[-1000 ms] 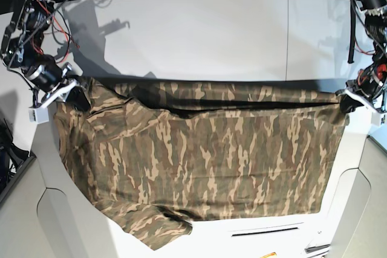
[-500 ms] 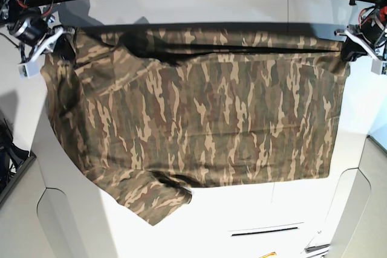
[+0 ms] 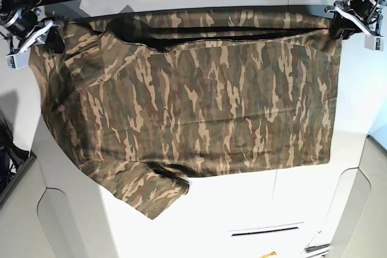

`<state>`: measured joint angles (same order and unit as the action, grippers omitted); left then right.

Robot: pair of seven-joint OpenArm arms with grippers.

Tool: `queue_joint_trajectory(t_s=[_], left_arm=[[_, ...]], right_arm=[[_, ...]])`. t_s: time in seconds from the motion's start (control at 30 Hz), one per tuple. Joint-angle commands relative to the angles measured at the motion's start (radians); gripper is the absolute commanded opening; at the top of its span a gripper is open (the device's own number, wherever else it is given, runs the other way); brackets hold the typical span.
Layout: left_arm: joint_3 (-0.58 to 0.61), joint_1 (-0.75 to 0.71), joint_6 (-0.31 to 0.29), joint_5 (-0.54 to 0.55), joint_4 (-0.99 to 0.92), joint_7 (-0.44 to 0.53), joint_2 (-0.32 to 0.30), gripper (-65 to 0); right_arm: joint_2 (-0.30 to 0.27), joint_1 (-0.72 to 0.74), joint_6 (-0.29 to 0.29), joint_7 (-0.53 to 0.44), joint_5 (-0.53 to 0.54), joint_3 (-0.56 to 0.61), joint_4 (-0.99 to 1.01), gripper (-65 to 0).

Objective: Fold the T-shirt properly
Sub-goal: 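Lay the folded hem down and open both grippers, then grasp the shirt's folded edge with both grippers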

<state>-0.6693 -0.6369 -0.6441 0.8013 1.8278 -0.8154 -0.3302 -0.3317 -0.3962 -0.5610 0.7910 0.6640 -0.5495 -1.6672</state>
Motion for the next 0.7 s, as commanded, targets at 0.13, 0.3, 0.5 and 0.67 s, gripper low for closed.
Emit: queue_joint_trajectory(t_s=[0.13, 0.3, 0.5, 0.67], left_arm=[[-0.053, -0.006, -0.019, 0.010, 0.017, 0.018, -0.014, -46.7], [-0.183, 0.002, -0.019, 0.066, 0.017, 0.018, -0.014, -46.7], [-0.261, 0.060, -0.027, 0.106, 0.017, 0.018, -0.031, -46.6], [-0.260, 0.128, -0.026, 0.092, 0.016, 0.044, -0.048, -34.7]], right_arm=[[-0.015, 0.032, 0.016, -0.072, -0.053, -0.040, -0.015, -33.6], [-0.015, 0.114, 0.016, -0.085, -0.066, -0.137, -0.015, -33.6], [-0.014, 0.253, 0.068, -0.140, -0.080, -0.177, -0.008, -33.6], [-0.016, 0.406, 0.068, -0.175, -0.144, -0.140, 0.068, -33.6]])
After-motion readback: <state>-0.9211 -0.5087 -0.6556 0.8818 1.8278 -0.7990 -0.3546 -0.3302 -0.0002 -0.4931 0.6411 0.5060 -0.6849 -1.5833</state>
